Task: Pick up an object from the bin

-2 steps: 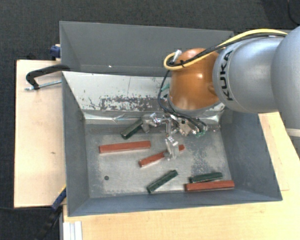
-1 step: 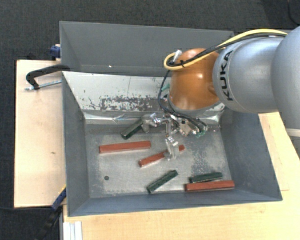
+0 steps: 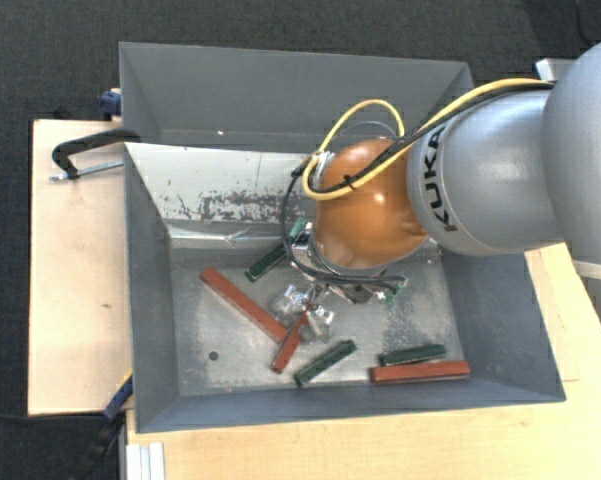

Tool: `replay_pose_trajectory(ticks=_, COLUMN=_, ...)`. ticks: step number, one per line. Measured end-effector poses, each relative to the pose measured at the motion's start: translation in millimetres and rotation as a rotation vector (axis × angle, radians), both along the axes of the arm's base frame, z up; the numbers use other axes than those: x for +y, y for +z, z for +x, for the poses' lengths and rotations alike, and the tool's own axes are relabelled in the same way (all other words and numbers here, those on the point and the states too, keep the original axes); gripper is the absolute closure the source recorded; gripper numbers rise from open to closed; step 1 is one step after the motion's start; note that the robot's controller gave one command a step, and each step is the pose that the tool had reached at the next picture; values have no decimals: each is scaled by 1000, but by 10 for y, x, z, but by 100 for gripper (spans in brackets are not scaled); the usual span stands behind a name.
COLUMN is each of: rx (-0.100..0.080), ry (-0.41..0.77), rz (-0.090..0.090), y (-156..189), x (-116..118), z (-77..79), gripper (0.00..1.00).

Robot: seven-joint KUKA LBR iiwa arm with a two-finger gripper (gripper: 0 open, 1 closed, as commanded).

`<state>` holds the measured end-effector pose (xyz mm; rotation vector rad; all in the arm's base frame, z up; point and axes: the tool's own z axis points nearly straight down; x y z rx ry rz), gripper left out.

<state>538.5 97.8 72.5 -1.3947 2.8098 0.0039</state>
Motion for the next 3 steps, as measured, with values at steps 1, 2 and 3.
replay_pose_trajectory(ticks=1, rx=0, ry=0, rz=0, y=0, x=0, z=1, gripper=100)
replay_pose_trajectory(ticks=2, rx=3, ry=280, rz=-3, y=67, x=152, z=-413, gripper=0)
replay_pose_trajectory(ticks=3, rx=2, ry=279, rz=-3, y=66, x=147, z=-409, gripper=100)
